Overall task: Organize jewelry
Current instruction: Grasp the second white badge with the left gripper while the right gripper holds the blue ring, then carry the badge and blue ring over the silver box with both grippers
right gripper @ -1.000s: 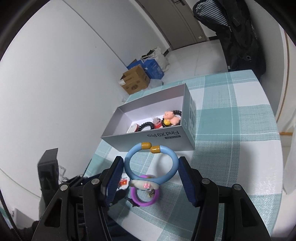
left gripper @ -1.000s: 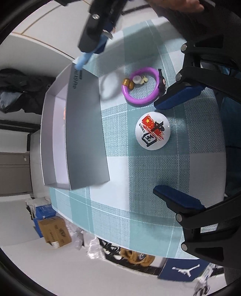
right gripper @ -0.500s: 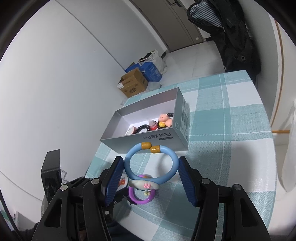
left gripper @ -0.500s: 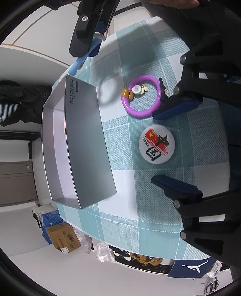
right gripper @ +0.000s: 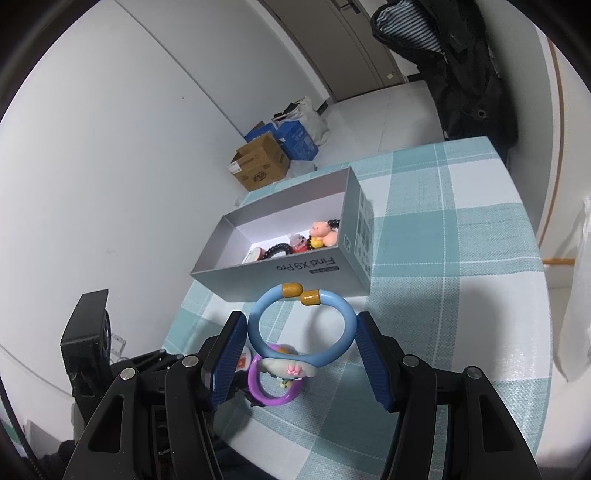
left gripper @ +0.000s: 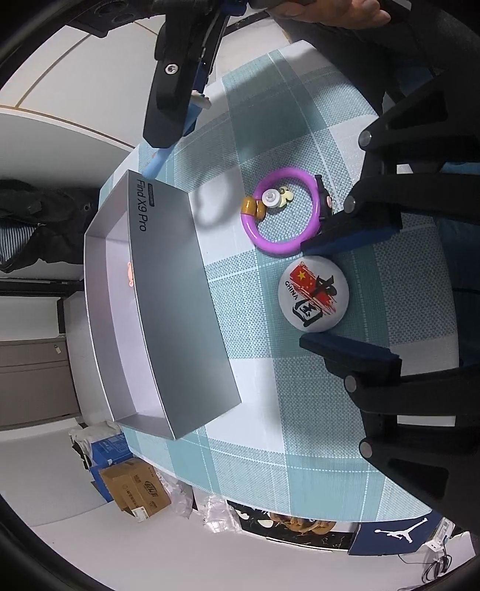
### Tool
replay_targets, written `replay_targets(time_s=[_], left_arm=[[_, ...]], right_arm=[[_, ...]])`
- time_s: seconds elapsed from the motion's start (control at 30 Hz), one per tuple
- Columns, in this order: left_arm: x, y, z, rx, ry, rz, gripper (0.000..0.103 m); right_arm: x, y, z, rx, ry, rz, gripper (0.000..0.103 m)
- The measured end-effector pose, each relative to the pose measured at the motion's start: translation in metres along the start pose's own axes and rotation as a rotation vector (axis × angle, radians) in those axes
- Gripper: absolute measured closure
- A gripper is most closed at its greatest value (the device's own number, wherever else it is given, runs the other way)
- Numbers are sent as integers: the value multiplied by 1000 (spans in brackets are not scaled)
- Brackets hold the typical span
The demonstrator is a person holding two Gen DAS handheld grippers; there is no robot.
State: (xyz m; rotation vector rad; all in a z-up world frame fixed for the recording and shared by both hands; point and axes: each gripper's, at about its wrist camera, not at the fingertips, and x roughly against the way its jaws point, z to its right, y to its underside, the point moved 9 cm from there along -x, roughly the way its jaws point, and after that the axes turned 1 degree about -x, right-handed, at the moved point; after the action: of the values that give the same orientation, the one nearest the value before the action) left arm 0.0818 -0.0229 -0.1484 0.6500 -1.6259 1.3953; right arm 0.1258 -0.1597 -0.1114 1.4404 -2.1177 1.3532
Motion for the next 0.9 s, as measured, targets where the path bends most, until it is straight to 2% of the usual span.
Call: replay_targets(time_s=[0.13, 0.4, 0.63, 0.9], left_arm=[[5, -2, -5, 20, 5, 16, 65], [11, -10, -21, 134, 21, 44, 65], [28, -27, -28, 185, 31, 123, 65], [44, -55, -32, 189, 66, 206, 65]], right_arm=[[3, -2, -4, 10, -8, 20, 43], [5, -5, -7, 15, -20, 36, 43], [12, -15, -16, 31, -46, 74, 43], [10, -29, -29, 63, -66, 94, 43]])
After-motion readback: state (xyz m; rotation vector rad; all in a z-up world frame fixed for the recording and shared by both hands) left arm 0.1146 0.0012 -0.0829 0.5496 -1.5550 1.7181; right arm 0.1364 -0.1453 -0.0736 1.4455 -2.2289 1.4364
